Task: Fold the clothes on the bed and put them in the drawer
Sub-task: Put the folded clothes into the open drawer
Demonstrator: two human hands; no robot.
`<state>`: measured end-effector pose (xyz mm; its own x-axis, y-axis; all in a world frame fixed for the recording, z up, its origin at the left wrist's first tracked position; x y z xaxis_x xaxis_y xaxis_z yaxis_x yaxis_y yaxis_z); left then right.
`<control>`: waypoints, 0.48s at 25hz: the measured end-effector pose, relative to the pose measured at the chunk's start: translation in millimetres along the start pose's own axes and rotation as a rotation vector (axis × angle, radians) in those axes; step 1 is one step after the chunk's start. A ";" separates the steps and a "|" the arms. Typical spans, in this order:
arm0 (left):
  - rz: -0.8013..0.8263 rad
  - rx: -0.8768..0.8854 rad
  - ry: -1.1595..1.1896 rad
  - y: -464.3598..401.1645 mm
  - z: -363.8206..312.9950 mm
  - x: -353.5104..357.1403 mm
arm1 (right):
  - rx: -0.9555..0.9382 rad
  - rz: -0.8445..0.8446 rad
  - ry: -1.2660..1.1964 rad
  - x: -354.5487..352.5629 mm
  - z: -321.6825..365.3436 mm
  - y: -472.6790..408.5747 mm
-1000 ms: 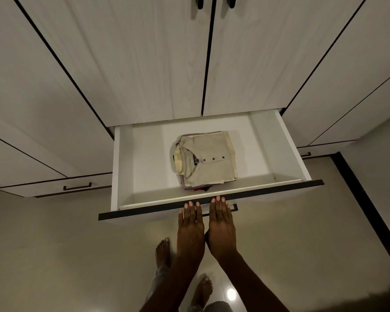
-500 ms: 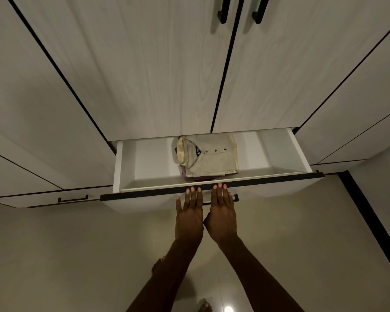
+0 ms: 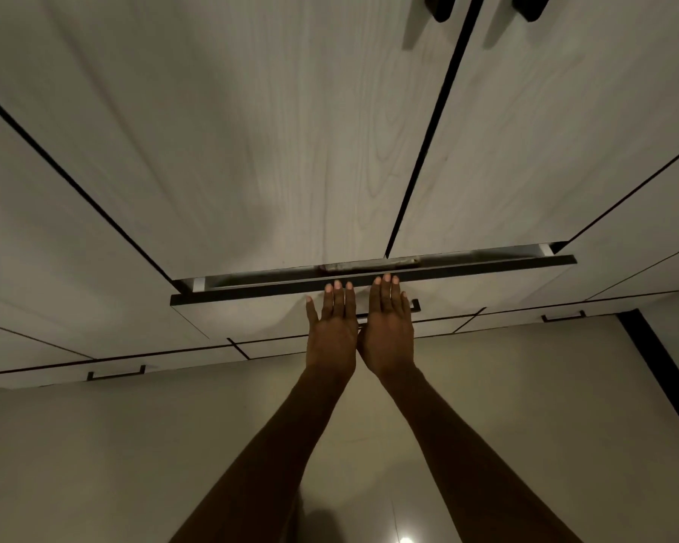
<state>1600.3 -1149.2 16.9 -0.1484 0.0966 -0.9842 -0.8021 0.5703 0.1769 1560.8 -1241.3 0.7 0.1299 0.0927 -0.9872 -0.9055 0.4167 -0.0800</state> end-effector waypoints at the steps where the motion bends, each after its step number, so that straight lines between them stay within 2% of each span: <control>1: -0.010 -0.001 -0.002 -8.1 3.1 0.6 | 0.002 -0.019 0.001 3.9 0.6 -8.1; 12: -0.220 0.046 -0.063 -40.7 7.0 21.9 | 0.012 -0.141 0.134 31.6 5.6 -38.3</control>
<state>1633.7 -1164.5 -11.9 0.0643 0.0160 -0.9978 -0.7837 0.6198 -0.0406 1601.9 -1249.2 -26.6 0.1997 -0.0880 -0.9759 -0.8771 0.4280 -0.2181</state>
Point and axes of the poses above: each hand's wrist, its own y-axis away from the middle knuckle, its own x-axis out of the palm, z = x × y, the point moved 3 cm from there along -y, towards the middle knuckle, and after that the axes turned 12 degrees about -z, right-handed, at the moved point
